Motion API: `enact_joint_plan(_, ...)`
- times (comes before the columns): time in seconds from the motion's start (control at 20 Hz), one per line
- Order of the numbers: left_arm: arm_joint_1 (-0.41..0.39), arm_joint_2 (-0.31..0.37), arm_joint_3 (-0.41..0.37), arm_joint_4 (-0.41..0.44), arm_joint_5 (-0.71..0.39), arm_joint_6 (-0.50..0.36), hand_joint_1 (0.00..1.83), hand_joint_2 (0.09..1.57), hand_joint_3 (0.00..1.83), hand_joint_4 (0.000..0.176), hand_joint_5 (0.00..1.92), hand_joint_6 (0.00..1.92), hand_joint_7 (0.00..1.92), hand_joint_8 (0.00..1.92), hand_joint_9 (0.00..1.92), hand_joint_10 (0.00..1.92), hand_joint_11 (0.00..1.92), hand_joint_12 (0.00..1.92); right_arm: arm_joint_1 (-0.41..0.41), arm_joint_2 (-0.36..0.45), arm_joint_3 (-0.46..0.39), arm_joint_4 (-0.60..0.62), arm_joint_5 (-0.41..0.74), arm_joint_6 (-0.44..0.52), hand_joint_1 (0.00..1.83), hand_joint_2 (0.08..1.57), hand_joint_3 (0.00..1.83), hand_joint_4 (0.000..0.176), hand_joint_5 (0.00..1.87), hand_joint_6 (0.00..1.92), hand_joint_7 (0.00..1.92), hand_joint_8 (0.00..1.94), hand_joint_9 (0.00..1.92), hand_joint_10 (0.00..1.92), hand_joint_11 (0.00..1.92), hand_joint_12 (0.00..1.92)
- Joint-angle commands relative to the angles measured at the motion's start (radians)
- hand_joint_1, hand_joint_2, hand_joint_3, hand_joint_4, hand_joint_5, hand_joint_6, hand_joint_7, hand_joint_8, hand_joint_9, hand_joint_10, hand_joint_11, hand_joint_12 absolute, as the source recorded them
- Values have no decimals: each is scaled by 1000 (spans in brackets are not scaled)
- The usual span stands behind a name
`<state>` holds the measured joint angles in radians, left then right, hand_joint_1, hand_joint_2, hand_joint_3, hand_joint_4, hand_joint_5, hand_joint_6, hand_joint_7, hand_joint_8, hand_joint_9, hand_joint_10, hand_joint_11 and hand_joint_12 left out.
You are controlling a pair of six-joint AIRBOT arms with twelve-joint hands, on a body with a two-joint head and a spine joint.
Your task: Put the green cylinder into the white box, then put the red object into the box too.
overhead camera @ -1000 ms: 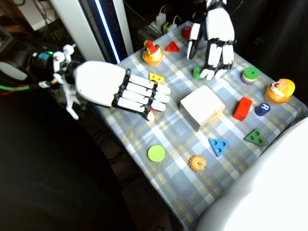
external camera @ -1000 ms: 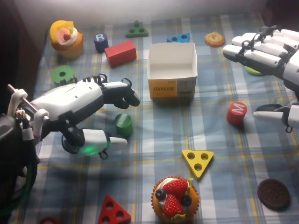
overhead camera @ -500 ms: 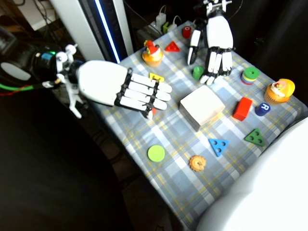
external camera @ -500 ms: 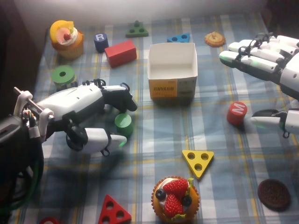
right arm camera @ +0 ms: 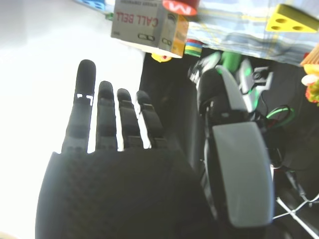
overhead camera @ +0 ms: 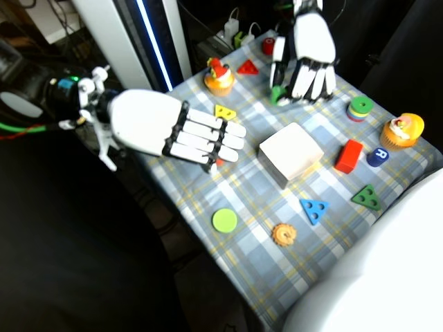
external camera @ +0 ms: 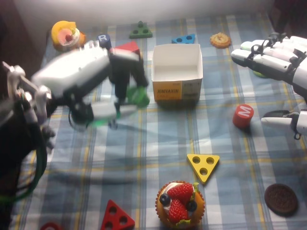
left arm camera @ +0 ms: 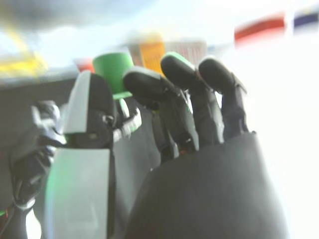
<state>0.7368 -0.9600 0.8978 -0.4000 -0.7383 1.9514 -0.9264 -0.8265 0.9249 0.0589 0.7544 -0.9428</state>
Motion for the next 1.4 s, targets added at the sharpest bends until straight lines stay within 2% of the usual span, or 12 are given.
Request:
enact_joint_plan(0.0,-29,-8,8,34,-120,-3,1212,1186,0,0,812,1081,899,1376,359,1672,0,1921,10,0,1,3,123,6,649,1259,0,0,0,0,0,0,0,123,0,1217)
enact_joint_plan(0.3,-211,-138,160,21,-3,-3,1228,1175,0,0,824,1056,923,1343,382,1709,0,1921,0,-3,3,-1,123,6,636,1264,0,0,0,0,0,0,0,136,0,983)
enact_joint_plan(0.4,-248,-207,243,-19,58,-3,1229,1157,0,0,835,1067,979,1215,384,1359,0,1752,-4,-15,9,-3,122,6,678,1263,0,0,0,0,2,1,12,161,0,848)
enact_joint_plan(0.5,-260,-254,304,-56,109,-2,1245,1134,0,0,870,1004,1022,1149,466,1399,0,1877,-9,-23,16,-12,121,18,677,1262,0,0,5,2,9,2,20,171,0,945)
enact_joint_plan(0.55,-260,-269,321,-79,123,14,1221,1166,9,0,779,1136,956,1234,330,1507,0,1912,-9,-28,21,-22,119,31,664,1263,0,0,4,1,23,4,32,188,0,1048)
enact_joint_plan(0.6,-260,-278,331,-102,132,38,1112,1080,0,0,573,925,688,1156,213,1516,0,1919,-9,-32,24,-30,118,41,646,1268,1,0,0,0,27,4,28,193,0,1074)
enact_joint_plan(0.65,-259,-291,344,-133,142,69,975,1073,0,69,326,799,377,1038,42,1380,0,1897,-9,-35,26,-36,114,44,645,1269,0,0,0,0,32,1,8,234,0,1063)
enact_joint_plan(0.7,-255,-298,355,-148,148,71,885,1067,0,109,166,576,172,594,8,783,0,1443,-9,-37,26,-39,111,44,630,1273,1,0,0,0,37,1,1,263,0,1089)
enact_joint_plan(0.85,-245,-289,346,-167,136,71,728,1069,4,146,32,121,29,45,0,28,0,109,-9,-41,29,-46,105,47,704,1256,0,0,26,10,86,13,0,375,0,1243)
enact_joint_plan(1.05,-219,-221,283,-78,52,-75,369,1252,63,100,38,74,19,16,0,0,0,0,-9,-47,36,-64,87,58,751,1247,0,0,87,31,150,19,0,485,0,1268)
enact_joint_plan(1.15,-195,-182,252,-36,-4,-165,367,1339,43,104,81,75,53,14,0,0,0,0,-9,-51,39,-64,82,58,789,1246,0,0,99,33,191,19,0,536,0,1270)
enact_joint_plan(1.35,-126,-99,146,2,-151,-198,457,1342,12,55,177,103,139,34,41,18,16,10,-9,-64,50,-61,64,58,855,1255,1,0,171,38,239,12,10,456,0,1113)
